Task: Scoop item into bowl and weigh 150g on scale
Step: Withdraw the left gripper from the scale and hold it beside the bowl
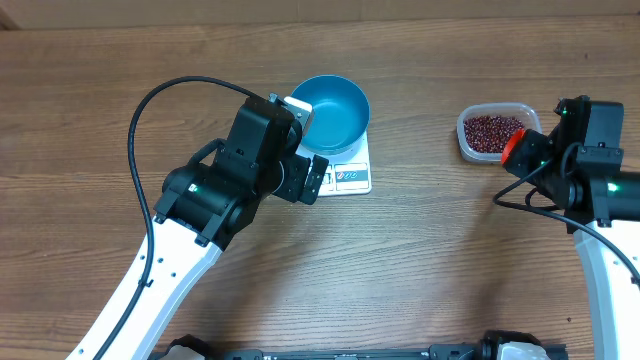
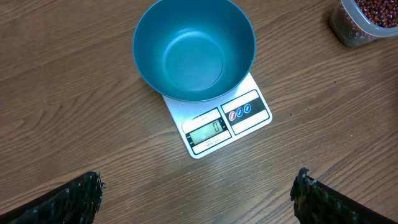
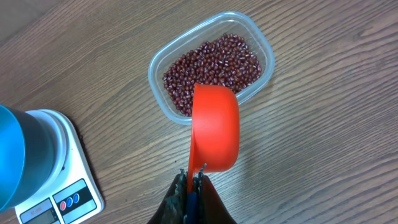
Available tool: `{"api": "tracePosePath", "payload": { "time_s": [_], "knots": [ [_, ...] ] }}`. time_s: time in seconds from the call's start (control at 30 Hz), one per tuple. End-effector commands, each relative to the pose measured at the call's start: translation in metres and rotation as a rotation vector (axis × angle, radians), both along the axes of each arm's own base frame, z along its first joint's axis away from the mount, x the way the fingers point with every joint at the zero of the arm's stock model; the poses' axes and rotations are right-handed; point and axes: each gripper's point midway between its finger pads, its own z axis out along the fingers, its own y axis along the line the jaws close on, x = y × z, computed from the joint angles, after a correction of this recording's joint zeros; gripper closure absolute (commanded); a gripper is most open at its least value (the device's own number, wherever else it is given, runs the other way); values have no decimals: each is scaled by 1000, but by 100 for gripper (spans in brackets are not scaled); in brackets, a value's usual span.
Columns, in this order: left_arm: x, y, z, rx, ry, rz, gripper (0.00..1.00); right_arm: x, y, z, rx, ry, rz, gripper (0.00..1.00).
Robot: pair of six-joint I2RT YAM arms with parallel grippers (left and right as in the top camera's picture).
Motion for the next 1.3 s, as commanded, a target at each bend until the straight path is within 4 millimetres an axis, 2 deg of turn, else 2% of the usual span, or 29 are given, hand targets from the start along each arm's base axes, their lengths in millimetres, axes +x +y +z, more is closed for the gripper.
{"api": "tracePosePath", "payload": {
  "time_s": [0.0,0.33,0.6,0.63,0.67,0.77,0.8,0.87,1.27],
  "knots": [
    [5,0,5,-8,-15,26,0,4,0,19,0,-57,-1,96],
    [-1,-9,4,-36,6,-27,0,4,0,19,0,-58,-1,96],
    [0,-9,5,-33,2,-24,0,4,0,19,0,-57,-1,96],
    [1,-8,5,-31,0,-21,0,4,0,19,0,-56,-1,96],
    [1,-8,5,-31,0,-21,0,4,0,19,1,-54,-1,91],
    [1,-8,4,-30,2,-21,1,3,0,19,1,-53,-2,89],
    [1,-8,4,-30,2,-21,0,3,0,19,1,-53,-1,89],
    [1,-8,4,-30,2,-21,1,4,0,19,1,-53,-1,96],
    [1,-8,4,-29,3,-21,0,8,0,22,-15,-72,22,96]
  ]
}}
